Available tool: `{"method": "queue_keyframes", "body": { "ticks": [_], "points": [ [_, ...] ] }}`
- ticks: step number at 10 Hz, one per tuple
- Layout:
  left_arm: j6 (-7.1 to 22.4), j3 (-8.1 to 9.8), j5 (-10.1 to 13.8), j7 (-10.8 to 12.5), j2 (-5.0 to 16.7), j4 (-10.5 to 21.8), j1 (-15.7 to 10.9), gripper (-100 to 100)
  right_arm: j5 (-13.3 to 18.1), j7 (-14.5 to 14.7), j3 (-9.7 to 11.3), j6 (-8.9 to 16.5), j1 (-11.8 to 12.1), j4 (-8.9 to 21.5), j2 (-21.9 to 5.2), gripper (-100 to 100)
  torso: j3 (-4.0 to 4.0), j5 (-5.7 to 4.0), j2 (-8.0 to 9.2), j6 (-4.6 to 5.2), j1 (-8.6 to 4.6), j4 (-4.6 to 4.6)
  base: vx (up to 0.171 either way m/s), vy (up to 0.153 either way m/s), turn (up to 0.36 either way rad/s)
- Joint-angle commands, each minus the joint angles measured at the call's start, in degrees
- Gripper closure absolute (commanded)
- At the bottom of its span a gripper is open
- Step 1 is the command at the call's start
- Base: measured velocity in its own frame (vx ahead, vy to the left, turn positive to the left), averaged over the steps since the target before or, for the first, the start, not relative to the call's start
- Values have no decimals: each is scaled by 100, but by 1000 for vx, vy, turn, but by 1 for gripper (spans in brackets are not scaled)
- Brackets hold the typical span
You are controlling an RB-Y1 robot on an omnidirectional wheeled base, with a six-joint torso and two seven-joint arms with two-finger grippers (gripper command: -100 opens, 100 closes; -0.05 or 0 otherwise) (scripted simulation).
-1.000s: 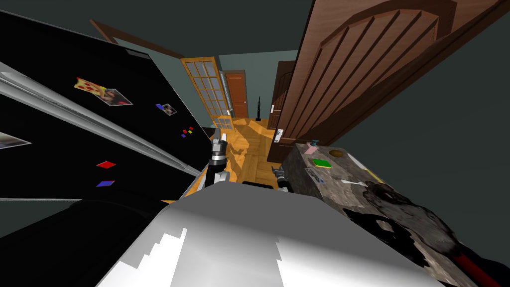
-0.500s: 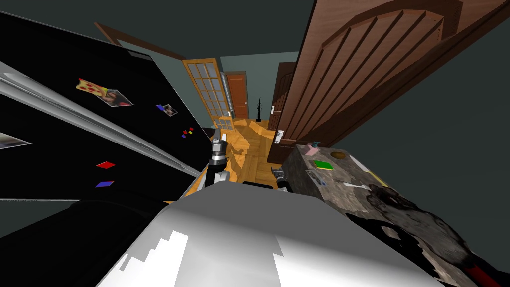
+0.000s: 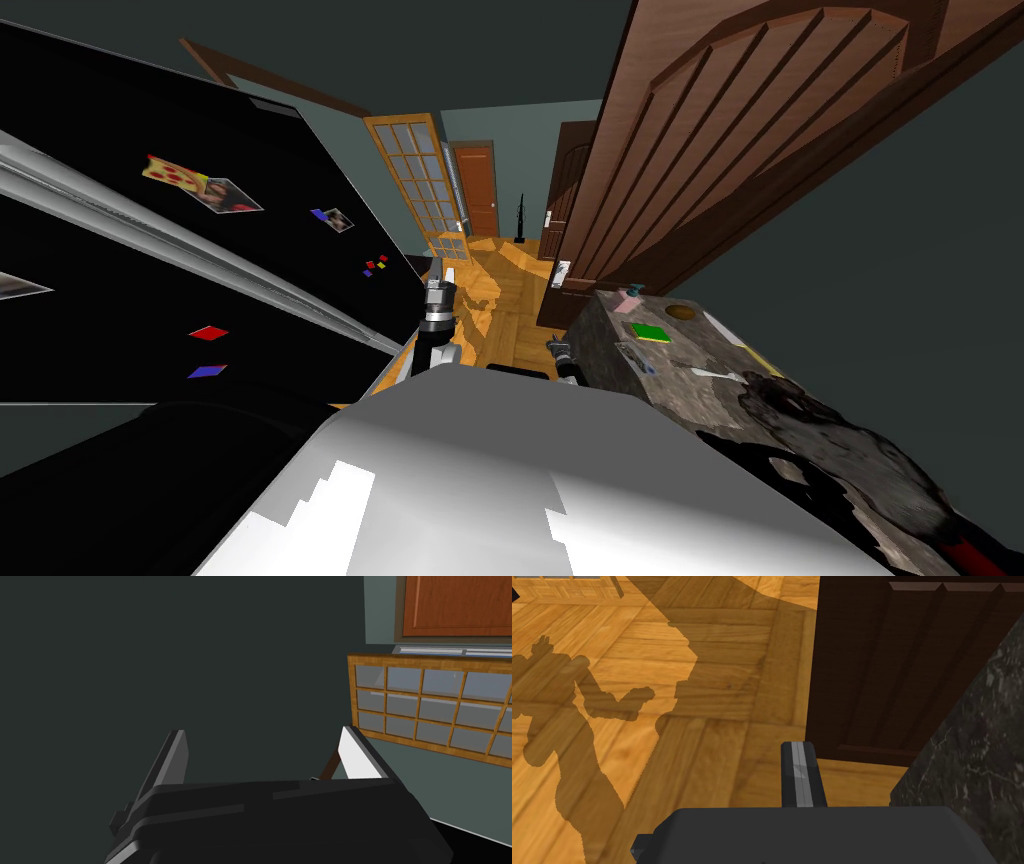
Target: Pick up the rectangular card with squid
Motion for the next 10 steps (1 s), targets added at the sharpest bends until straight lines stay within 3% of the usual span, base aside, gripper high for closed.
{"method": "queue_keyframes", "body": {
  "ticks": [1,2,10],
  "points": [
    [0,0,0,0,0,0,0,0,0,0,0,0,0,0,0,0,0,0,0,0,0,0,0,0,0],
    [0,0,0,0,0,0,0,0,-39,-184,64,-80,13,-104,-3,-100,0,0,0,0,0,0,-9,-6,-14],
    [0,0,0,0,0,0,0,0,-369,-1294,432,-559,135,-741,-68,-100,4,-1,7,0,-4,1,-20,-15,-19]
  ]
}}
